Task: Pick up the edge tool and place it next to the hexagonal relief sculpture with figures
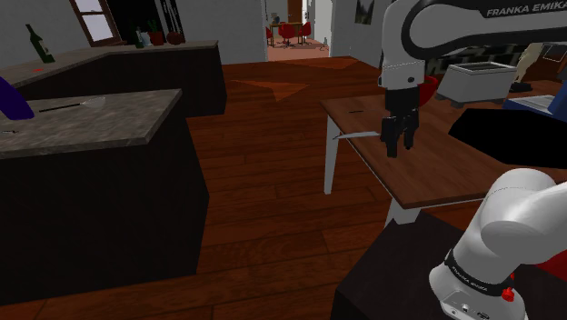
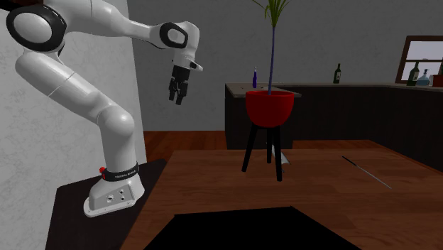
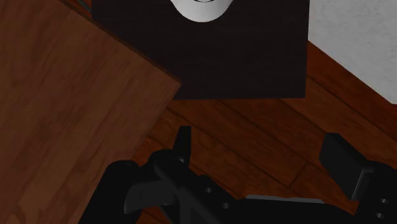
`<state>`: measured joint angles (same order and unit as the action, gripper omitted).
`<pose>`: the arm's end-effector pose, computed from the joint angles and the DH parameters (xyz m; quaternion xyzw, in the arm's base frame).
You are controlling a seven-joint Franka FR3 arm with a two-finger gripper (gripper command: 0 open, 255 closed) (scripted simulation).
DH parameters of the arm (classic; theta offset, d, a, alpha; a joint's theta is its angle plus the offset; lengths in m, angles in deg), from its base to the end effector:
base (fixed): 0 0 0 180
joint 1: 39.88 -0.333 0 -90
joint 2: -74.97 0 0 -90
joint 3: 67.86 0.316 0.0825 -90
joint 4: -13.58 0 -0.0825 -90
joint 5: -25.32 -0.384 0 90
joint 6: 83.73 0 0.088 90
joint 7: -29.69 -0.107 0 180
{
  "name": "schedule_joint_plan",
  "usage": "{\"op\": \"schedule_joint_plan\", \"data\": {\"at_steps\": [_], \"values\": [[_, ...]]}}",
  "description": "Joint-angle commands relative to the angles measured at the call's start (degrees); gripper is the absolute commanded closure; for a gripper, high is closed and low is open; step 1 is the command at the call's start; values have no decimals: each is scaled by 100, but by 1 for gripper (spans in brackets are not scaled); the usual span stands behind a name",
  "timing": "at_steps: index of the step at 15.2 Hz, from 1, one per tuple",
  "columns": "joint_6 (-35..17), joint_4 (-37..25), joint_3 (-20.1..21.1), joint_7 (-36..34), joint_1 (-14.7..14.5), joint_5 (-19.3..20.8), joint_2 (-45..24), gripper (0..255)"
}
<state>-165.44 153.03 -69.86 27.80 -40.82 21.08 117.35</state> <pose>0.2958 0.0013 0.5305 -0.9896 0.0190 0.1342 0.0471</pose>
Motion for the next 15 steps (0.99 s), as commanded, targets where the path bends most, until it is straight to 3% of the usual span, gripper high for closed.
{"op": "schedule_joint_plan", "data": {"at_steps": [1,9,15], "values": [[0,0,0,0,0,0,0,0],[-868,215,-1017,1882,119,1042,-385,0],[-1691,14,-1782,3241,122,1558,-1109,0]]}}
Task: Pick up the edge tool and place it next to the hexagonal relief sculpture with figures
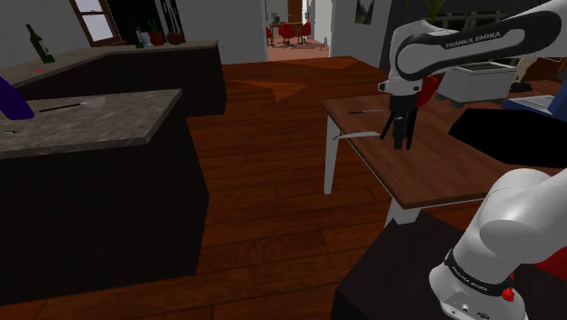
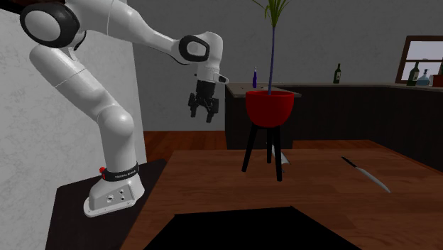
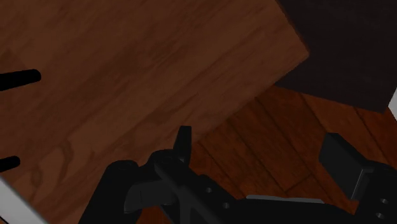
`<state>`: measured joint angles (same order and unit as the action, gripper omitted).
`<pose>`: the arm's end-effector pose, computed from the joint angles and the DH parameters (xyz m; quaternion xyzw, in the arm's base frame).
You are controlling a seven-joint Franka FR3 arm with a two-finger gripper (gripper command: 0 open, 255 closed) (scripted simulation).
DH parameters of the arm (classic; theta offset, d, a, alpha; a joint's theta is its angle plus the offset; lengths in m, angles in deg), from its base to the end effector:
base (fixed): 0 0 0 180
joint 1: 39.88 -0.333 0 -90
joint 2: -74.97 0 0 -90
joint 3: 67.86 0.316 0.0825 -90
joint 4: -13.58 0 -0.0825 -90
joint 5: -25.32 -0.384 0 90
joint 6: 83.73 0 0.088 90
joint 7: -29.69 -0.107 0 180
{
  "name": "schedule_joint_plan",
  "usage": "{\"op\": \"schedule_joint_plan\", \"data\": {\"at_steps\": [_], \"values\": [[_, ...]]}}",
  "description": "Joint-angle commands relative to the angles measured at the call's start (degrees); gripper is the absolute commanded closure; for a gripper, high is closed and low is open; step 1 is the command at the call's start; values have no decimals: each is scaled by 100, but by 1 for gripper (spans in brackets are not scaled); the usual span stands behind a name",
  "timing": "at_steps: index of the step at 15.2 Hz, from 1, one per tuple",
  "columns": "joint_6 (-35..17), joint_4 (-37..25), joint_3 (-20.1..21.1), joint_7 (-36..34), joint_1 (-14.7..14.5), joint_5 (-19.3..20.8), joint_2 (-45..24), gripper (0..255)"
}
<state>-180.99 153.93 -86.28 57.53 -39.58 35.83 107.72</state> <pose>0.3354 -0.1394 0.4728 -0.9862 -0.1323 0.0936 0.0334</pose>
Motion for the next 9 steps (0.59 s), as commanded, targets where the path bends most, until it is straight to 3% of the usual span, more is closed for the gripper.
{"op": "schedule_joint_plan", "data": {"at_steps": [1,5,9], "values": [[-278,-141,-267,493,-15,135,-298,0],[-842,-481,-758,1414,-104,213,-987,0],[-1364,-950,-1210,2392,-227,47,-1793,0]]}}
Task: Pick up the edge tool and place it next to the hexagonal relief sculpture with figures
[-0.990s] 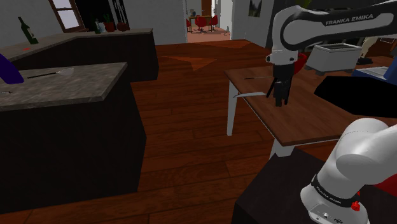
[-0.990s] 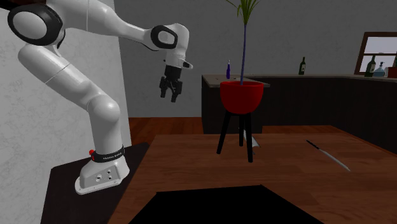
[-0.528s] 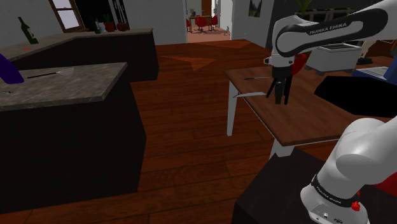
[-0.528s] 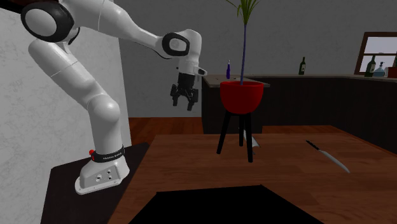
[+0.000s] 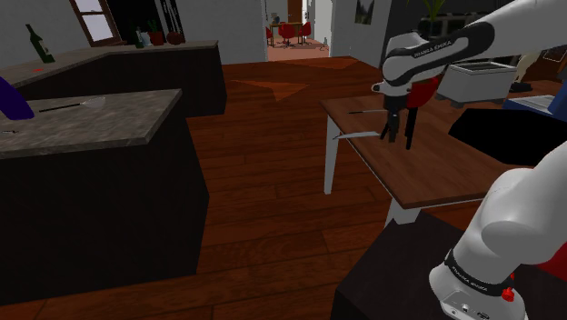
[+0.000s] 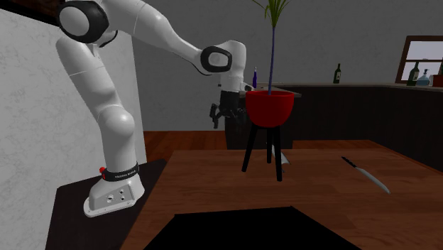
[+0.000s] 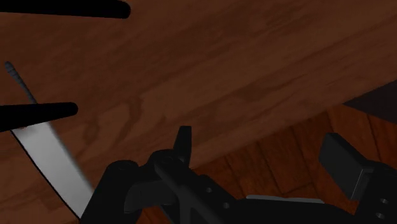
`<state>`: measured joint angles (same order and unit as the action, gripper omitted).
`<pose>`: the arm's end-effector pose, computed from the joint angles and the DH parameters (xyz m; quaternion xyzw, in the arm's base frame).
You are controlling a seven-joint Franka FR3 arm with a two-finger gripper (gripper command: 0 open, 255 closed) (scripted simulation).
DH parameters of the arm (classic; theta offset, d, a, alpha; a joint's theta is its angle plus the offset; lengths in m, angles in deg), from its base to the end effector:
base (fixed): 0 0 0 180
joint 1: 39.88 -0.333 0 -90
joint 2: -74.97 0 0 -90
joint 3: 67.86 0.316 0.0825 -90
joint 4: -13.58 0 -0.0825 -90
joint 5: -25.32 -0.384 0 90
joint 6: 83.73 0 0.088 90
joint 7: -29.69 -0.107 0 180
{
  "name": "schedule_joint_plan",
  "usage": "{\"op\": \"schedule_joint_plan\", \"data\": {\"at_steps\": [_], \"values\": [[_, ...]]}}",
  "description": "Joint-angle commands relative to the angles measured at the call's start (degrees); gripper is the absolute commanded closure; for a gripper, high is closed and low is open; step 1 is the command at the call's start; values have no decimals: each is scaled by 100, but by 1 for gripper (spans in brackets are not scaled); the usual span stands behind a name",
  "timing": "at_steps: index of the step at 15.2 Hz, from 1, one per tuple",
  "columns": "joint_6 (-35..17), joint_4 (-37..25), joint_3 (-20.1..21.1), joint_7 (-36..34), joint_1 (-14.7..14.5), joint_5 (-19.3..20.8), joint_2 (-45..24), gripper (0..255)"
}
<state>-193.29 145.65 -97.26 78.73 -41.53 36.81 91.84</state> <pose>0.3904 -0.2291 0.4373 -0.9692 -0.2368 0.0632 0.0228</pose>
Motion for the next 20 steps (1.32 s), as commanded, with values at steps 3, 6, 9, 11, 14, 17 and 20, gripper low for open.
{"op": "schedule_joint_plan", "data": {"at_steps": [3,6,9,11,14,17,20], "values": [[-467,-556,-393,1063,-107,-360,-881,0],[-720,-1062,-584,1895,-114,-817,-1609,0],[-866,-1647,-635,2723,1,-1362,-2358,0],[-902,-2082,-583,3237,152,-1723,-2849,0],[-875,-2804,-430,3918,440,-2211,-3557,0],[-767,-3615,-206,4474,779,-2599,-4235,0],[-887,-3577,-165,4516,811,-2648,-4320,0]]}}
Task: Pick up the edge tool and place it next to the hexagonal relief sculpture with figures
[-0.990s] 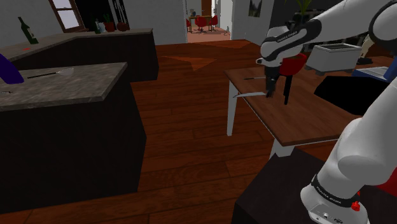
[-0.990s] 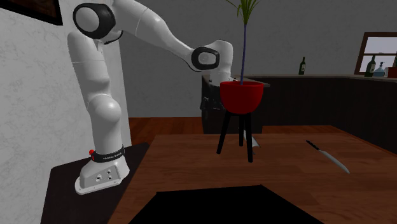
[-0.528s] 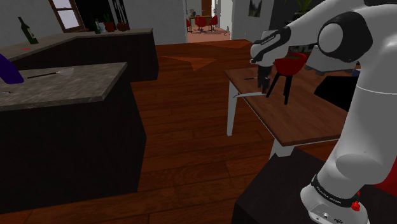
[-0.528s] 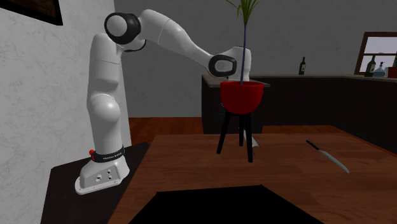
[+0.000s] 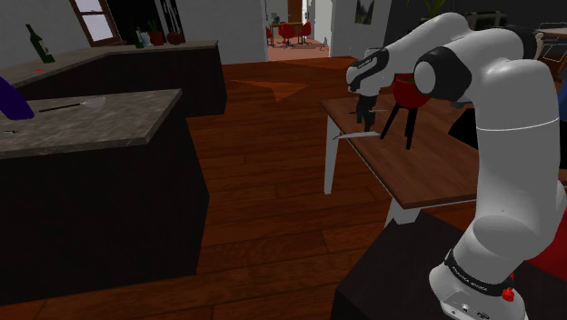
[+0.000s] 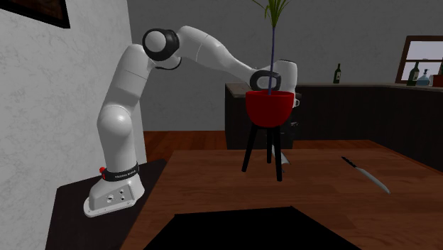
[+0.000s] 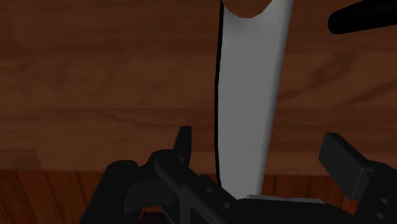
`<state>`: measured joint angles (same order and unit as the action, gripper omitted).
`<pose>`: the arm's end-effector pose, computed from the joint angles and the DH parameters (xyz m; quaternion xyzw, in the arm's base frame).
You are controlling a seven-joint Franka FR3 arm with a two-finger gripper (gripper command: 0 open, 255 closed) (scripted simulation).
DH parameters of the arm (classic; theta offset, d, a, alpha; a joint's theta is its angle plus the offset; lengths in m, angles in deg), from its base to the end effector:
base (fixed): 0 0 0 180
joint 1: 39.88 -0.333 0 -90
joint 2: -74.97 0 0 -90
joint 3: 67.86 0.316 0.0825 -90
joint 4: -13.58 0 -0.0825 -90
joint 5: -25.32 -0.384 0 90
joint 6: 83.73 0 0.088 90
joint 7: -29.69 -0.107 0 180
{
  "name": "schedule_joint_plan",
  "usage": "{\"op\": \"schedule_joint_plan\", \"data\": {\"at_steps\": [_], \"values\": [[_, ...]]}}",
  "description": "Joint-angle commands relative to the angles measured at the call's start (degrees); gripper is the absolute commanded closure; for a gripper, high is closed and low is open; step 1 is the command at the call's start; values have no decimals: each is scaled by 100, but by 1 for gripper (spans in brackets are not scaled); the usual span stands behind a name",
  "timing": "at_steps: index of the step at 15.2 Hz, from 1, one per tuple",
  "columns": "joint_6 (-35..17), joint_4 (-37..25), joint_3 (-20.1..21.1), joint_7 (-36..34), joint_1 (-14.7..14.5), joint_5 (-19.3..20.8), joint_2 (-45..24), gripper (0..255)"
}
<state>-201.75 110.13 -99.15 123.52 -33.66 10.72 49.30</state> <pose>0.5536 -0.3595 0.3699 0.8992 0.4376 -0.0014 0.0001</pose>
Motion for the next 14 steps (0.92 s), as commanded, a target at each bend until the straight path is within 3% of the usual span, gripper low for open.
{"op": "schedule_joint_plan", "data": {"at_steps": [1,5,13,14], "values": [[-102,9,36,50,30,-60,-98,0],[-377,143,95,115,64,-164,-258,0],[-376,143,95,114,64,-164,-257,0],[-376,143,95,114,64,-164,-257,255]]}}
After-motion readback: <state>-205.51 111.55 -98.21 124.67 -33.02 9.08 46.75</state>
